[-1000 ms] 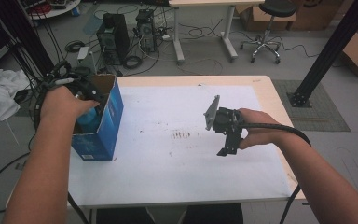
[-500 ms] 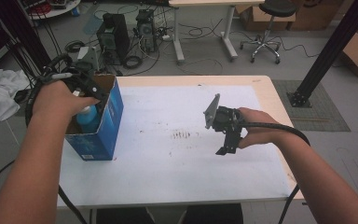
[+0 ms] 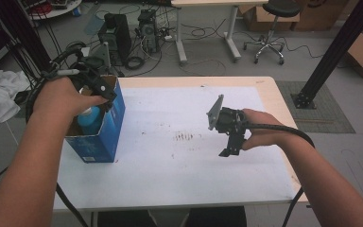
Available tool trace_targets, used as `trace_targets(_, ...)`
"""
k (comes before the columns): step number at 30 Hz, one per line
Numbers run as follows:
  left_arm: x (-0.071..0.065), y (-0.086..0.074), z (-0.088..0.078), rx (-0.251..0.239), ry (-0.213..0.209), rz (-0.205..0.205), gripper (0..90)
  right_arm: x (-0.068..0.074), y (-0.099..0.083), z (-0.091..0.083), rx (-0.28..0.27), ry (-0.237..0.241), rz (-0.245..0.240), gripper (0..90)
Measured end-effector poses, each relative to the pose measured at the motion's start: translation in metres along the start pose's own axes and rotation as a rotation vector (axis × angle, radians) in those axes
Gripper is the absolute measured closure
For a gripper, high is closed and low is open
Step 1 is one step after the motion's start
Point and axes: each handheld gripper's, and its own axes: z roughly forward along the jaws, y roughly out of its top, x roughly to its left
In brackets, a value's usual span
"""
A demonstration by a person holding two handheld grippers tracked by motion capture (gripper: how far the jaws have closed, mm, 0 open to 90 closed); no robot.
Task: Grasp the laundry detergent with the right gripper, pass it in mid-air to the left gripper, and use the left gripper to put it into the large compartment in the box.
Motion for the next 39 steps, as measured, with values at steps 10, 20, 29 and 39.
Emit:
trace_targets(10, -0.046, -0.003, -0.01, -0.057, -0.118, 0.365, 0.1, -0.002, 0.0, -0.002, -0.001, -0.004, 0.007, 0.0)
trace_targets(20, -0.084, -0.009, -0.011, -0.095, -0.167, 0.65, 0.1, -0.004, 0.001, -0.004, 0.016, -0.005, 0.01, 0.0)
trace_targets(29, -0.11, -0.012, 0.0, -0.131, -0.196, 0.897, 0.1, -0.001, 0.0, -0.006, 0.026, -0.004, 0.02, 0.0)
trace_targets(39, -0.127, -0.015, 0.019, -0.082, -0.205, 1.056, 0.1, -0.002, -0.002, -0.006, 0.043, -0.005, 0.026, 0.0)
